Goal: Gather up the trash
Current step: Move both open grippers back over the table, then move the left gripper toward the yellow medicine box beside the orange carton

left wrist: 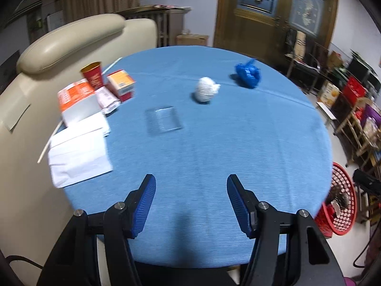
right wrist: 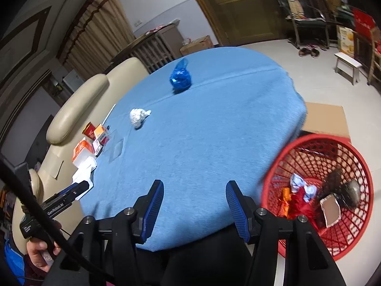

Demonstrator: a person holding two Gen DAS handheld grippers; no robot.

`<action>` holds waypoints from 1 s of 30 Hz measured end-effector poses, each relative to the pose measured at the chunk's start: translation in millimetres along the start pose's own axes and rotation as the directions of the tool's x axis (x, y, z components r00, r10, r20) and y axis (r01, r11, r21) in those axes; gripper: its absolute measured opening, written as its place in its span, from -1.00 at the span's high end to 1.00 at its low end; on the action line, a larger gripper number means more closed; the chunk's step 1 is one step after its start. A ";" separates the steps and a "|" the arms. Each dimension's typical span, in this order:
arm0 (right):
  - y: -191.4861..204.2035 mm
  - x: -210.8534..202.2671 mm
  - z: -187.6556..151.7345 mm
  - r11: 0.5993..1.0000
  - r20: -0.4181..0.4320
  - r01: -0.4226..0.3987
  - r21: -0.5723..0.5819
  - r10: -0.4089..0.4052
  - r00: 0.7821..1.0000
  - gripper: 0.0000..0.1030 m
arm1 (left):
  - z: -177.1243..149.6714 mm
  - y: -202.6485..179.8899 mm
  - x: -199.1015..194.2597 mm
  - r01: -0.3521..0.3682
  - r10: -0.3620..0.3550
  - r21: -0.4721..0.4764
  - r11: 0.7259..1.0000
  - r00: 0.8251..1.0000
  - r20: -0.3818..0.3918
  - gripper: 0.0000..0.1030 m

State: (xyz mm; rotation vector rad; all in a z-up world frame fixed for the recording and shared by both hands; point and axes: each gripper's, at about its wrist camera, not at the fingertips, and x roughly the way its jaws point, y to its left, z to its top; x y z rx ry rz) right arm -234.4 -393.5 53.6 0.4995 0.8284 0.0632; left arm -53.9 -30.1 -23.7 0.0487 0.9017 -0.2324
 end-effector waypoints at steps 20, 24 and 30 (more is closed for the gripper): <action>115.6 68.9 21.8 0.958 -0.067 -0.124 -0.260 0.110 0.992 -0.14 | -7.3 65.1 13.9 -0.157 0.158 -0.090 0.984 0.987 0.005 -0.22; 127.6 81.8 27.6 0.951 -0.077 -0.140 -0.274 0.123 0.989 -0.14 | -4.3 84.5 20.4 -0.187 0.187 -0.119 0.975 0.982 -0.011 -0.22; 137.4 107.9 25.5 0.946 -0.133 -0.167 -0.277 0.134 0.982 -0.14 | 2.2 108.9 21.7 -0.229 0.230 -0.160 0.960 0.973 -0.016 -0.22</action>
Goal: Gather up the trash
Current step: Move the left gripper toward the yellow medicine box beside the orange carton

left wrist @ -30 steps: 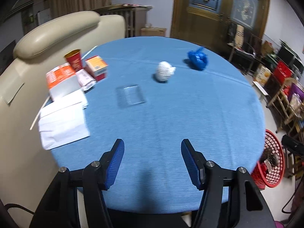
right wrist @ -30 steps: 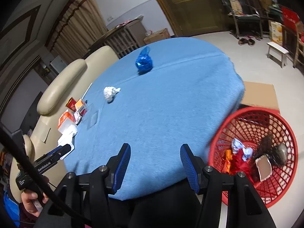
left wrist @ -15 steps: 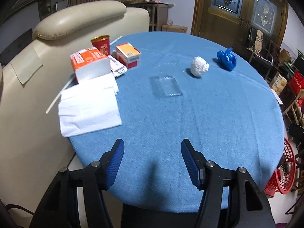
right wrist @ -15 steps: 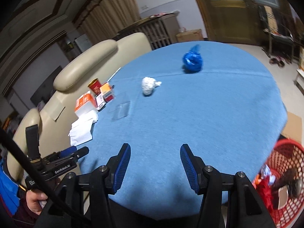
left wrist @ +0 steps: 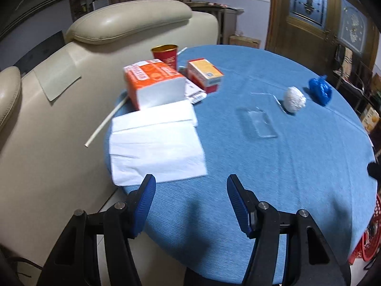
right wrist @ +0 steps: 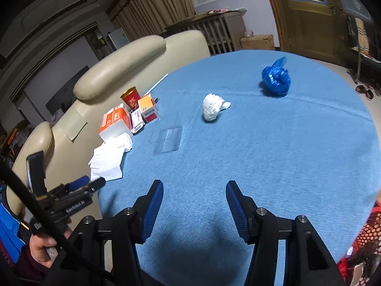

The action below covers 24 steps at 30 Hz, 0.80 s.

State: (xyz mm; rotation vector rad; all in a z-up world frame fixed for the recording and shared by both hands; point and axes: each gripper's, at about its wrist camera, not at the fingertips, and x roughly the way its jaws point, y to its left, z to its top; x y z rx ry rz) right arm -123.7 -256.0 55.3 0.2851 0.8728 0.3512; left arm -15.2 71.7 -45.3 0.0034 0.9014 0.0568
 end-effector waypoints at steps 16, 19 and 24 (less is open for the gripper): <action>-37.7 9.1 -14.4 0.996 -0.031 0.004 0.093 -0.001 1.000 -0.14 | 78.3 -21.3 7.1 0.012 -0.012 0.107 0.994 1.000 0.008 -0.23; -47.4 3.5 -13.9 0.994 -0.017 0.010 0.109 -0.008 1.000 -0.14 | 110.1 -22.3 17.6 0.019 -0.018 0.073 0.997 1.000 -0.019 -0.23; -63.9 -3.6 -13.7 0.989 0.007 0.006 0.147 -0.007 1.000 -0.14 | 166.7 -34.4 44.2 0.013 -0.010 0.052 0.999 0.998 -0.061 -0.23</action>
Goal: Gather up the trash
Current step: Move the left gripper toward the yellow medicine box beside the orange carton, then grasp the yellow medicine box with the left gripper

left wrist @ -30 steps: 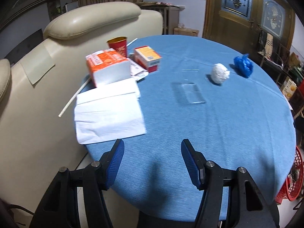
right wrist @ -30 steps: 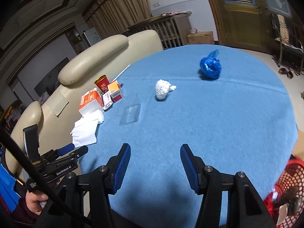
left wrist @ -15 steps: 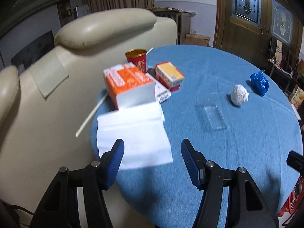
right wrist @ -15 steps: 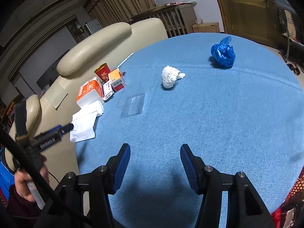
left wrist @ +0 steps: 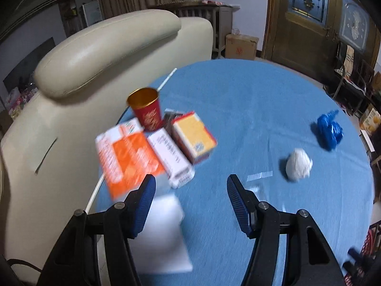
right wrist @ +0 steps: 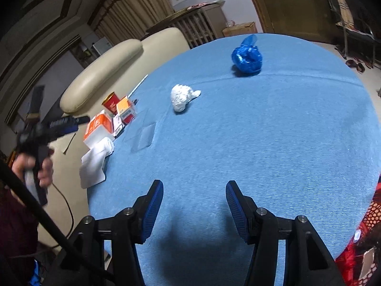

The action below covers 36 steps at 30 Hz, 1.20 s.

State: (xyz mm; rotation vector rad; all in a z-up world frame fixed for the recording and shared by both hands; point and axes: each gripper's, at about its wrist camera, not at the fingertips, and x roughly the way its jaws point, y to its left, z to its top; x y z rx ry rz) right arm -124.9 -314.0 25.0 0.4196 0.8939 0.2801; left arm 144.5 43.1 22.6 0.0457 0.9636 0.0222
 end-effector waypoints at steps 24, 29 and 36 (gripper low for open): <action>-23.6 14.2 13.3 0.999 -0.018 0.014 0.037 -0.014 1.000 -0.14 | 75.5 -7.2 139.8 -0.053 0.028 -0.124 0.991 0.979 -0.202 -0.05; -6.3 29.8 16.2 1.000 -0.044 0.004 0.010 -0.004 0.999 -0.14 | 72.3 1.2 132.9 -0.011 -0.004 -0.092 0.996 0.987 -0.163 0.42; 10.6 38.5 13.1 1.000 -0.061 0.008 -0.021 -0.009 0.998 -0.14 | 65.2 19.0 123.8 0.065 -0.094 -0.165 0.984 0.980 -0.177 0.48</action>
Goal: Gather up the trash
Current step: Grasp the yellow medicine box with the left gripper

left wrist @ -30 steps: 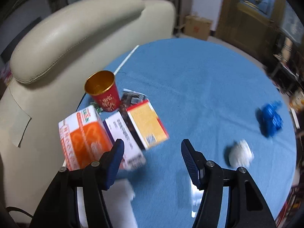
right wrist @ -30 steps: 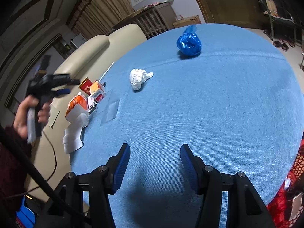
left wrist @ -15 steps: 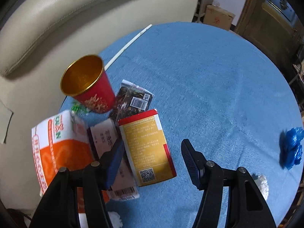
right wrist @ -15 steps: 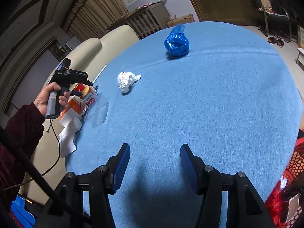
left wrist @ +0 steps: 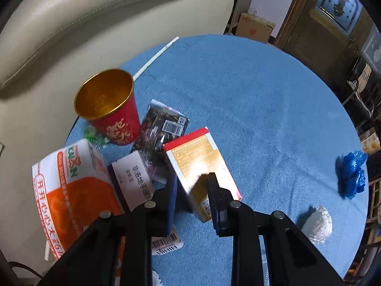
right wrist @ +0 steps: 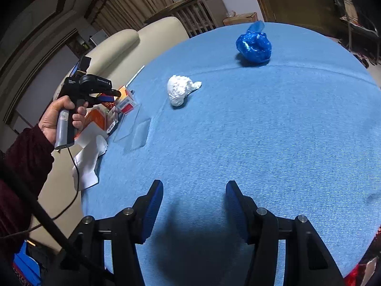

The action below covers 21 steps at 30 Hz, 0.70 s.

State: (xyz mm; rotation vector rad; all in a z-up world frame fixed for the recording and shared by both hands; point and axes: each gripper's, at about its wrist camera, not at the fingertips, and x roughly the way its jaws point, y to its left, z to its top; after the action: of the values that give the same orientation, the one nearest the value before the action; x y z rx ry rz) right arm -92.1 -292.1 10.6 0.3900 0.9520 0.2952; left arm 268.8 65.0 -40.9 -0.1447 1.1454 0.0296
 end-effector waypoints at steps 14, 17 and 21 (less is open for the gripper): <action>-9.8 -4.8 -6.5 0.999 0.005 -0.007 0.035 0.007 1.000 -0.14 | 12.1 -4.2 14.4 -0.006 0.002 -0.105 0.994 0.999 -0.039 -0.20; -16.8 -5.8 -6.5 0.998 0.007 -0.011 0.054 0.010 1.000 -0.14 | 14.2 -8.6 19.9 -0.003 -0.001 -0.112 0.994 0.999 -0.034 -0.20; -23.5 -6.3 -8.3 0.997 0.009 -0.016 0.069 0.015 1.000 -0.14 | 13.1 -20.0 26.8 -0.028 0.024 -0.094 0.995 0.999 -0.044 -0.20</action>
State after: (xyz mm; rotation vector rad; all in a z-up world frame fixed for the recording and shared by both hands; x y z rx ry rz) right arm -100.8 -314.1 0.3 0.4621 0.9534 0.2748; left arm 293.7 45.6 -58.0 -0.2153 1.1897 0.1048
